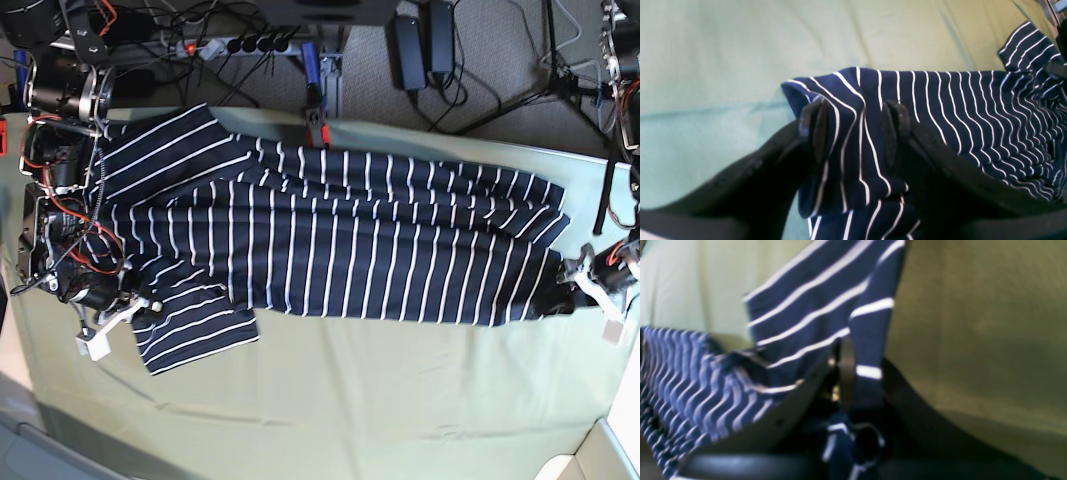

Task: Fold the T-shirt properly
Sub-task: 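Pull the hem edge with both grippers toward the collar and flatten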

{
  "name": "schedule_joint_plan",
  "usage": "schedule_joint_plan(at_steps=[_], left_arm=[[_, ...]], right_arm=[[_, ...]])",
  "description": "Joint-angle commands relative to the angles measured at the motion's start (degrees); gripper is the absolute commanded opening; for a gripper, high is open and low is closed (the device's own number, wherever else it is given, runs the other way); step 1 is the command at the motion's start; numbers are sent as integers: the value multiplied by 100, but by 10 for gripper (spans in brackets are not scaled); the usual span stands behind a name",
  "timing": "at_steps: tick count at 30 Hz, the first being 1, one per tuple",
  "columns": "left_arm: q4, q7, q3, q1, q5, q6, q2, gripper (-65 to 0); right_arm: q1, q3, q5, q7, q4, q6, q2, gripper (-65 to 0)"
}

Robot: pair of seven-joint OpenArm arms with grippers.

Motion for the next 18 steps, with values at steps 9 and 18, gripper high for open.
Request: schedule_joint_plan(at_steps=[9,18], left_arm=[[323,-116,-39,474,-284,-139,-127,-356],[385,-31,-39,538,-286,-139,-162,-355]], right_arm=[[-1668,151,356,-284,2940,343,179,-650],[-3324,1060,870,-332,4284,343,190,-650]])
